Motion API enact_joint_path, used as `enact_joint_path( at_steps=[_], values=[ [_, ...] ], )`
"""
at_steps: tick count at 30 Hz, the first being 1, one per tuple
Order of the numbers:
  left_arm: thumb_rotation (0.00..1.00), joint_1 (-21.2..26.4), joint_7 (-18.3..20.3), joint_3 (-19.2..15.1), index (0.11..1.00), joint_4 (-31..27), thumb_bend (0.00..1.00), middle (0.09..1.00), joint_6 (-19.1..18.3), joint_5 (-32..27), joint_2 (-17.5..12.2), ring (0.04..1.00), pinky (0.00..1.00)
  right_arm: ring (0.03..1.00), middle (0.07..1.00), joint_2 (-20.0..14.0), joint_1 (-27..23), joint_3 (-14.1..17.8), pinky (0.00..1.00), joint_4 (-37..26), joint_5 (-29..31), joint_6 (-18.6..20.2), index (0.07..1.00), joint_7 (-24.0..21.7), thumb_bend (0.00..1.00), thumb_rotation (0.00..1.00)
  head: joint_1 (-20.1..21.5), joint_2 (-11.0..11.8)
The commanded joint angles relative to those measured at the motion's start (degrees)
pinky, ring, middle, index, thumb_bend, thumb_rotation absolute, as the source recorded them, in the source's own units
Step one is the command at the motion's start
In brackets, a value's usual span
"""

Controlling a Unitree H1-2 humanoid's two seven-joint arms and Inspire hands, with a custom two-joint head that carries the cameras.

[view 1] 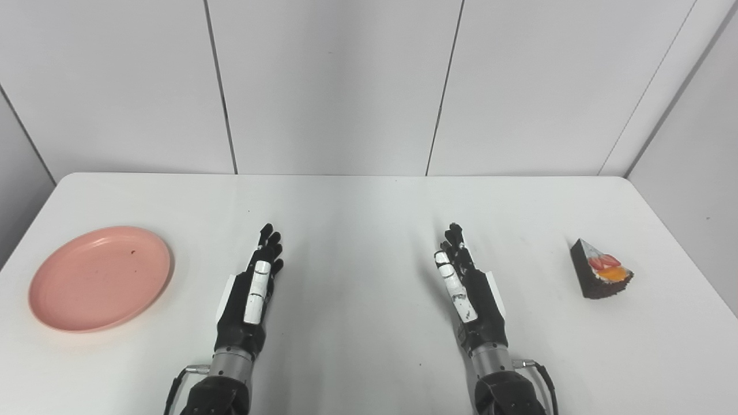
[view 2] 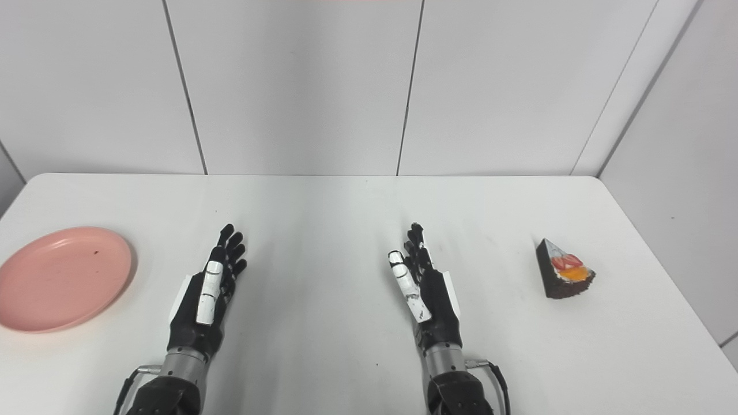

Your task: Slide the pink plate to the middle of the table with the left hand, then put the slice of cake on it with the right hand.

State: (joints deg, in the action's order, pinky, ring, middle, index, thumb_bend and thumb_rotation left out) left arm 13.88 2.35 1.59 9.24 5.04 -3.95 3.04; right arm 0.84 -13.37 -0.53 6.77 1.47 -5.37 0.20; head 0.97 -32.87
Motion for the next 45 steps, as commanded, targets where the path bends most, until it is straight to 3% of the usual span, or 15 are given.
enact_joint_path(
  at_steps=[1, 17, 31, 35, 39, 42, 45],
  values=[
    [1.0, -1.17, -0.2, -0.3, 1.0, 2.33, 0.66, 1.0, 2.32, 0.21, 0.26, 1.0, 1.0, 1.0, 1.0, -0.08, -1.4, 0.01, 1.0, -1.68, 0.47, -1.4, 1.0, -0.65, 0.67, 0.78, 0.0, -0.12],
    [1.0, -1.59, 0.67, 0.34, 1.0, 0.92, 0.67, 1.0, -0.05, -0.94, 0.33, 1.0, 1.0, 1.0, 1.0, -0.19, -1.4, 0.17, 1.0, -2.04, 1.24, -0.52, 1.0, -0.56, 0.68, 0.77, -0.05, -0.2],
    [1.0, -1.42, 0.64, 0.32, 1.0, 1.42, 0.65, 1.0, 0.58, -1.1, 0.33, 1.0, 1.0, 1.0, 1.0, -0.39, -1.57, 0.06, 1.0, -1.75, 1.13, -0.76, 1.0, -0.56, 0.69, 0.77, -0.09, -0.2],
    [1.0, -1.3, 0.57, 0.53, 1.0, 1.9, 0.66, 1.0, 0.48, -0.9, 0.5, 1.0, 1.0, 1.0, 1.0, -0.61, -1.49, 0.21, 1.0, -1.58, 1.34, -0.95, 1.0, -0.69, 0.68, 0.77, -2.75, 0.68],
    [1.0, -0.69, -0.81, 0.76, 1.0, 2.97, 0.65, 1.0, 1.41, 0.47, 1.31, 1.0, 1.0, 1.0, 1.0, -1.72, -1.2, 0.75, 1.0, -1.18, 2.88, -2.09, 1.0, -1.76, 0.67, 0.77, -9.2, 2.3],
    [1.0, 2.21, -4.94, -0.69, 1.0, 6.69, 0.64, 1.0, 5.26, 2.93, 2.1, 1.0, 1.0, 1.0, 1.0, -2.97, -0.77, 1.31, 1.0, -0.28, 3.64, -3.83, 1.0, -2.8, 0.65, 0.81, -14.01, 4.26],
    [1.0, 5.75, -7.09, -2.75, 1.0, 9.88, 0.65, 1.0, 8.8, 2.83, 2.3, 1.0, 1.0, 1.0, 1.0, -3.56, -1.12, 2.14, 1.0, 1.58, 5.27, -4.36, 1.0, -3.66, 0.68, 0.81, -15.93, 5.05]
  ],
)
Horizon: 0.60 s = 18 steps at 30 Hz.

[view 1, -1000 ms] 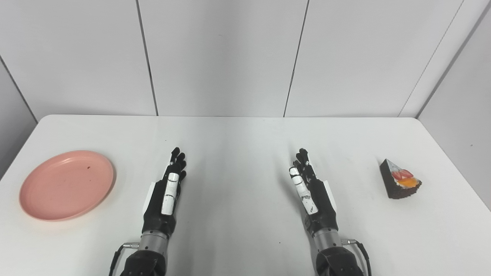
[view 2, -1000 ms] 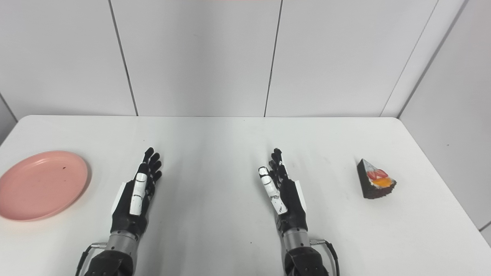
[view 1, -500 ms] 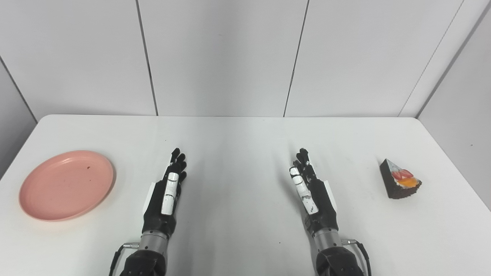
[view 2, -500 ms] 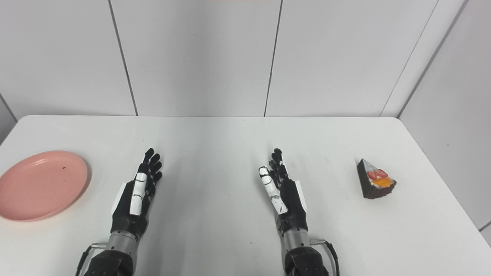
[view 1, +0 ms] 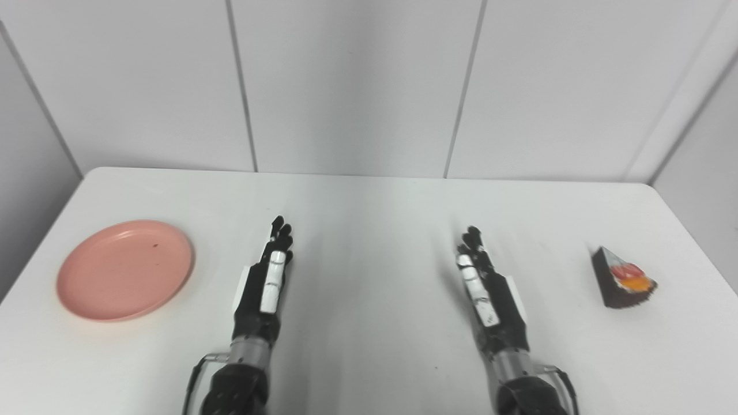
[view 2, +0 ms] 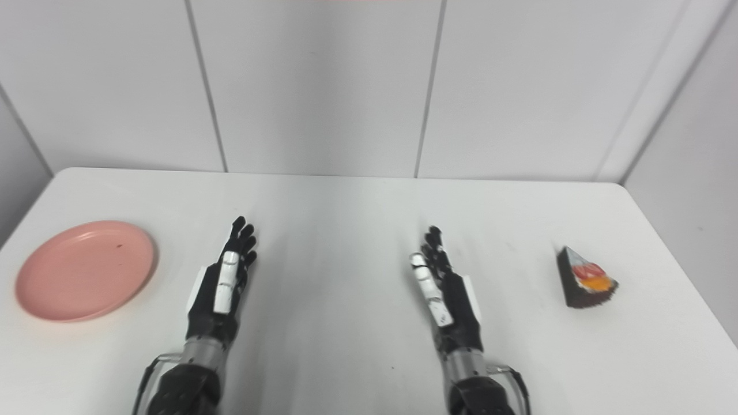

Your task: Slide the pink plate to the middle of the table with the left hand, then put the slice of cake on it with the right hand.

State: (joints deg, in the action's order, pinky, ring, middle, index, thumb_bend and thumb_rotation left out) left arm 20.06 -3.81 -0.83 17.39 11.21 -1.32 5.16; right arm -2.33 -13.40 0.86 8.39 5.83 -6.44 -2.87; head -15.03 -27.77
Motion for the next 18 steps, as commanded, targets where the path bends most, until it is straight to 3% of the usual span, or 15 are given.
enact_joint_path(
  at_steps=[1, 4, 6, 8, 11, 18],
  values=[
    [1.0, 0.62, -1.56, -1.04, 1.0, 2.46, 0.67, 1.0, 3.23, 0.0, 0.26, 1.0, 1.0, 1.0, 1.0, -0.43, -1.41, 1.1, 1.0, 0.83, 1.45, -3.43, 1.0, -0.77, 0.72, 0.8, -1.88, 0.76],
    [1.0, 3.59, -3.86, -4.01, 0.994, 3.93, 0.71, 0.995, 4.75, -1.32, 0.13, 0.986, 1.0, 1.0, 1.0, -1.18, -1.2, 1.78, 1.0, 1.29, 1.69, -4.44, 1.0, -1.2, 0.74, 0.79, -3.85, 1.85],
    [1.0, 4.61, -3.39, -5.28, 1.0, 3.83, 0.71, 0.997, 5.02, -2.44, -0.43, 0.998, 1.0, 1.0, 1.0, -1.59, -1.0, 2.0, 1.0, 1.34, 1.49, -5.26, 1.0, -1.27, 0.65, 0.8, -4.2, 2.08],
    [1.0, 5.72, -3.2, -6.87, 0.987, 3.34, 0.72, 0.983, 5.2, -4.23, -0.98, 0.991, 1.0, 1.0, 1.0, -2.16, -1.04, 2.07, 1.0, 1.47, 2.15, -4.9, 1.0, -2.02, 0.63, 0.81, -5.64, 2.75],
    [1.0, 7.08, -5.11, -8.57, 0.953, 1.07, 0.74, 0.942, 3.81, -3.24, -2.41, 0.952, 0.96, 1.0, 1.0, -2.34, -1.26, 2.47, 1.0, 1.72, 3.26, -5.05, 1.0, -2.55, 0.62, 0.81, -6.56, 3.04],
    [1.0, 7.97, -5.65, -11.1, 0.835, -4.05, 0.77, 0.842, 1.5, -4.11, -6.86, 0.851, 0.94, 1.0, 1.0, -2.81, -0.87, 2.25, 1.0, 0.08, 2.88, -3.63, 1.0, -2.75, 0.58, 0.85, -7.62, 3.49]
  ],
)
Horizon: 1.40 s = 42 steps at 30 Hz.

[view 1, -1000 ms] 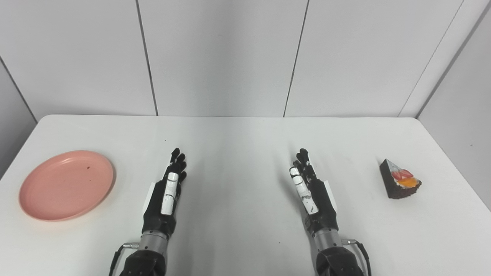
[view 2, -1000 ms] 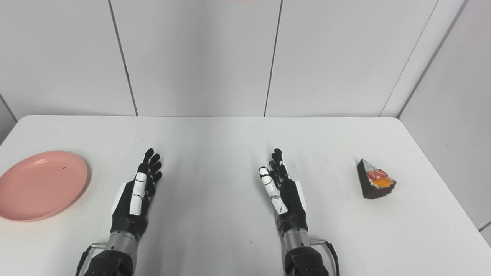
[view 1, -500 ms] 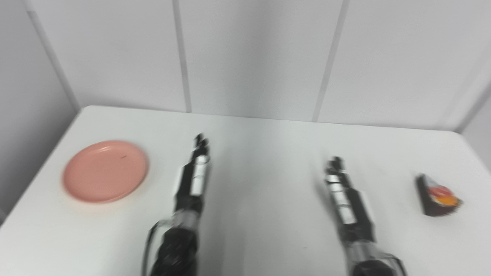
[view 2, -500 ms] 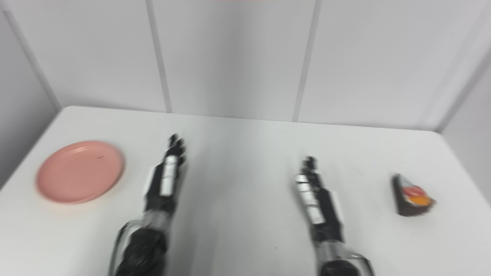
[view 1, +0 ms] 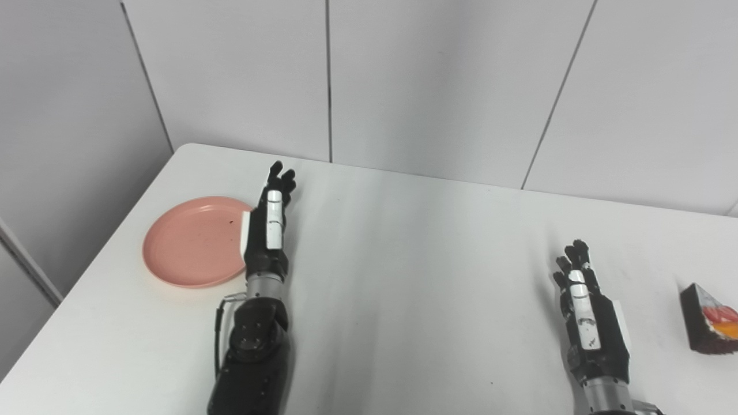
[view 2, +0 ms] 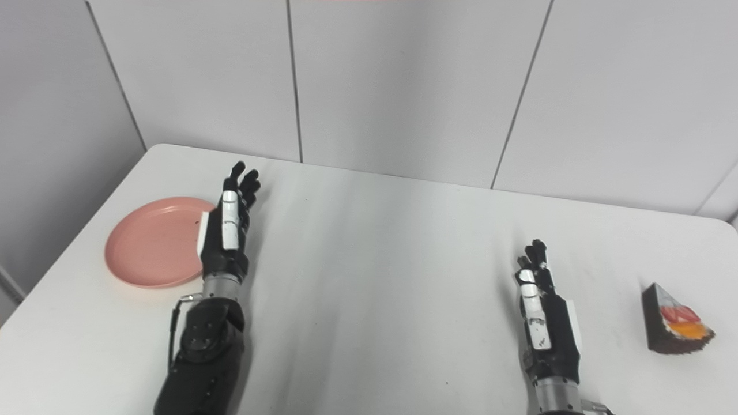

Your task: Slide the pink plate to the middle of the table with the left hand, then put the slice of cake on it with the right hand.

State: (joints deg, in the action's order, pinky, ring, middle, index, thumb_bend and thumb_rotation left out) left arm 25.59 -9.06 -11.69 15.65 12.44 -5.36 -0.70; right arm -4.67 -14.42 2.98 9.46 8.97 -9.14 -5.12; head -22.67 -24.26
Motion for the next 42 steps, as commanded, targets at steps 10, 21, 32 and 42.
enact_joint_path(
  at_steps=[10, 21, 32, 42],
  values=[
    [1.0, 3.63, -2.32, -5.91, 0.72, -3.24, 0.74, 0.726, -1.65, -1.55, -6.95, 0.715, 0.7, 1.0, 1.0, -0.75, 0.16, 0.0, 1.0, -1.46, 0.2, -0.73, 1.0, -0.91, 0.56, 0.86, -0.46, 0.3],
    [1.0, 3.12, -2.89, -12.02, 0.721, -3.05, 0.78, 0.719, -4.39, -6.37, -13.15, 0.703, 0.68, 1.0, 1.0, -0.45, 0.33, 0.18, 1.0, -2.46, 0.55, -0.44, 1.0, -1.11, 0.49, 0.87, -0.79, 0.29],
    [1.0, 2.05, 0.66, -15.17, 0.739, 2.23, 0.87, 0.736, -7.51, -11.74, -19.06, 0.744, 0.75, 1.0, 1.0, -0.53, 0.48, 0.04, 1.0, -3.07, 0.84, -0.02, 1.0, -1.45, 0.48, 0.89, -1.32, 0.39],
    [1.0, 1.22, 1.92, -14.78, 0.764, 6.6, 0.88, 0.756, -9.44, -12.66, -22.22, 0.769, 0.78, 1.0, 1.0, -0.29, 0.69, -0.01, 1.0, -4.28, 0.99, 0.92, 1.0, -1.23, 0.49, 0.87, -1.33, 0.26]
  ],
)
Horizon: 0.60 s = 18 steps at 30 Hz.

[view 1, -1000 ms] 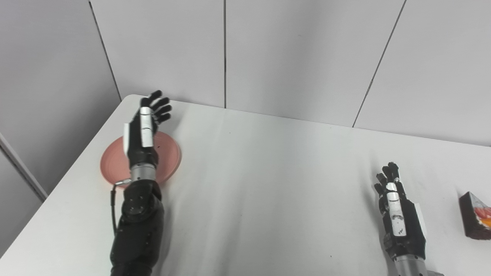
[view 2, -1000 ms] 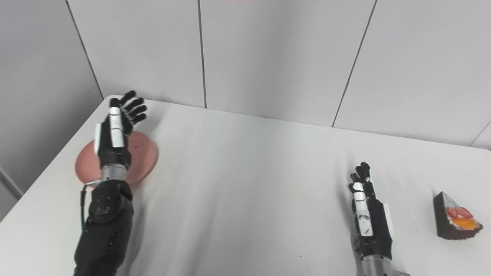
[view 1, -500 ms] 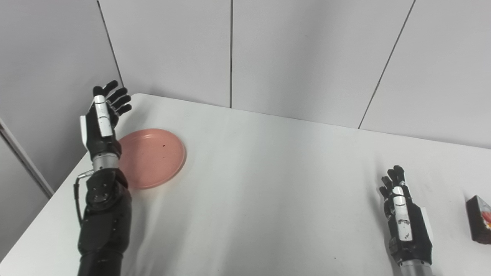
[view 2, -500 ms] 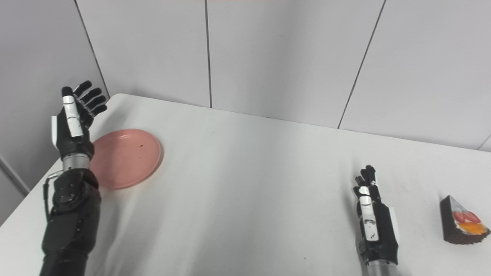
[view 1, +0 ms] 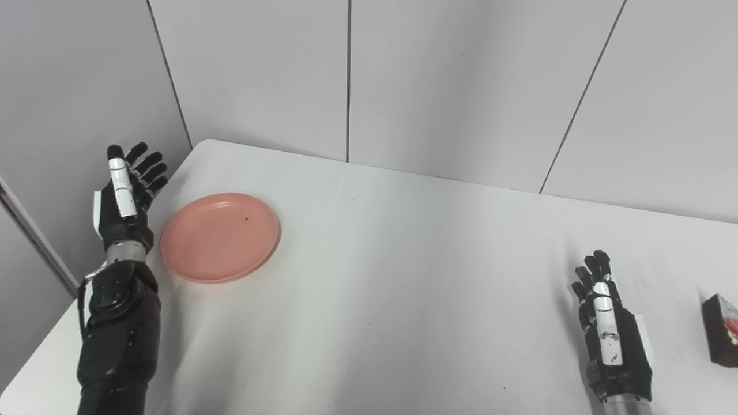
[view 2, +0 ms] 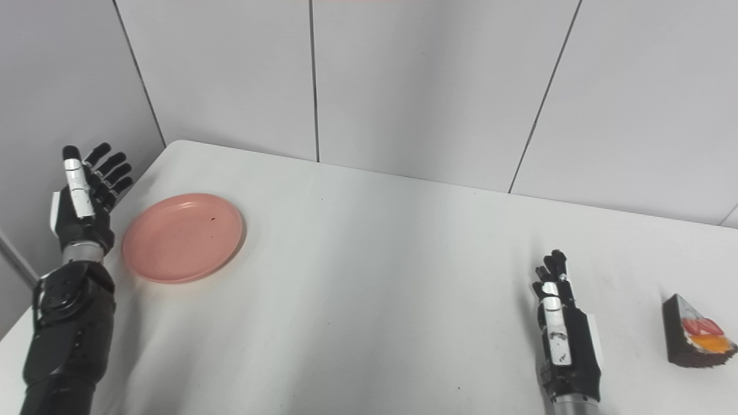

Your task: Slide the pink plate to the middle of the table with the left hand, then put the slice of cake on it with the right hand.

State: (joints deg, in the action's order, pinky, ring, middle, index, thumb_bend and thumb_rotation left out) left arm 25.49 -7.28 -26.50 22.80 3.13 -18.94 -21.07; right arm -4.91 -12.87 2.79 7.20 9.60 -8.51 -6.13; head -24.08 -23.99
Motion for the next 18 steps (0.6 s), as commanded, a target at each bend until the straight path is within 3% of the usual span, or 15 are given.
enact_joint_path(
  at_steps=[1, 6, 18],
  values=[
    [1.0, 1.37, -0.29, 0.22, 0.762, -0.15, 0.88, 0.754, -0.33, 1.29, -1.91, 0.767, 0.78, 1.0, 1.0, -0.02, -0.86, 0.22, 1.0, -2.03, 0.43, 0.26, 1.0, -0.21, 0.49, 0.87, 0.16, 0.01],
    [1.0, 1.69, -1.29, 0.73, 0.751, 1.89, 0.87, 0.748, -1.27, 2.16, -1.61, 0.76, 0.77, 1.0, 1.0, 0.17, -0.68, 0.25, 1.0, -2.69, 0.67, 1.1, 1.0, -0.14, 0.49, 0.87, 0.08, -0.04],
    [1.0, 2.24, 1.04, 3.52, 0.779, 6.83, 0.87, 0.783, -1.96, 3.0, -1.63, 0.796, 0.82, 1.0, 1.0, 0.47, -0.72, 0.12, 1.0, -3.22, -0.01, 0.98, 1.0, 0.3, 0.49, 0.87, 0.17, -0.01]
  ],
)
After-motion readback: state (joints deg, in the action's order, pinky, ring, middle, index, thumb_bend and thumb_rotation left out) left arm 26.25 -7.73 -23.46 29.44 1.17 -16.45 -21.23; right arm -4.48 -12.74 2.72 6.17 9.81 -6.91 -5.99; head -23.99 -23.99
